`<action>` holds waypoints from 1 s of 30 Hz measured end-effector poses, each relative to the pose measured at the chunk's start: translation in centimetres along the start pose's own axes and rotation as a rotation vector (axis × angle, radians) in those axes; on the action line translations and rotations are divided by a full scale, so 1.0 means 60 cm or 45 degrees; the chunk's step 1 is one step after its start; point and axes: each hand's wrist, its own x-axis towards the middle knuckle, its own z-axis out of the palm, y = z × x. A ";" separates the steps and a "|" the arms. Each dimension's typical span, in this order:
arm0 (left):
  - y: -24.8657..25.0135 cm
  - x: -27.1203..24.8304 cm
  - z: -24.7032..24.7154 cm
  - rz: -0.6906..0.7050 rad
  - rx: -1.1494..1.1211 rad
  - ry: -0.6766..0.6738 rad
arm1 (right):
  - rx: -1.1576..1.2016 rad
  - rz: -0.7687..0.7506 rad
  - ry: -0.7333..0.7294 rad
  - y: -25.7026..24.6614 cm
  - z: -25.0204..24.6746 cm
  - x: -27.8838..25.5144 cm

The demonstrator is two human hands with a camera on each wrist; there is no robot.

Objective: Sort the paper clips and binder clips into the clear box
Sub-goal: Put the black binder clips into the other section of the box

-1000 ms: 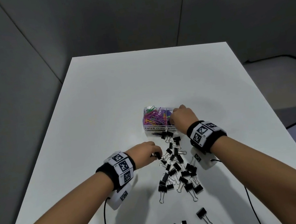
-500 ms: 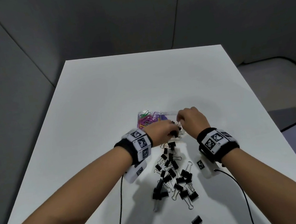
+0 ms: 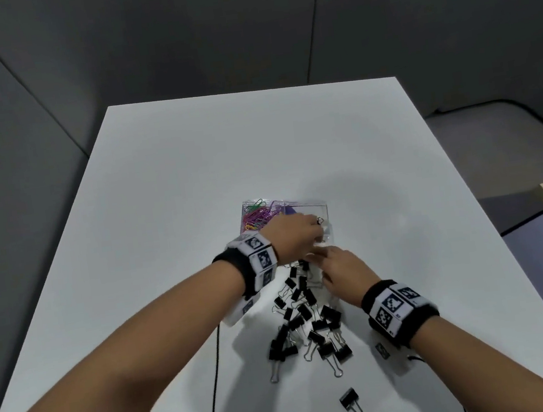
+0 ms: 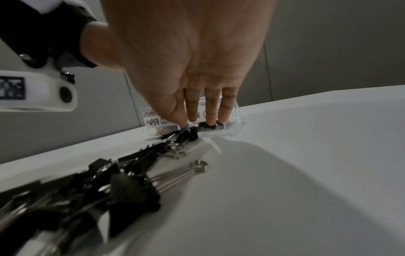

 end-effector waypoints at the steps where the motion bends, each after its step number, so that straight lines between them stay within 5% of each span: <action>1: 0.003 -0.015 0.015 0.000 0.007 -0.020 | -0.048 -0.039 -0.026 -0.001 0.007 0.002; 11: -0.016 -0.094 0.133 -0.332 -0.053 -0.116 | -0.233 -0.004 -0.007 -0.004 0.030 -0.010; 25: -0.015 -0.088 0.116 -0.536 -0.146 -0.103 | -0.200 0.120 -0.089 -0.003 0.021 -0.004; 30: -0.025 -0.095 0.102 -0.572 -0.325 -0.227 | -0.151 0.138 -0.165 -0.001 0.007 0.002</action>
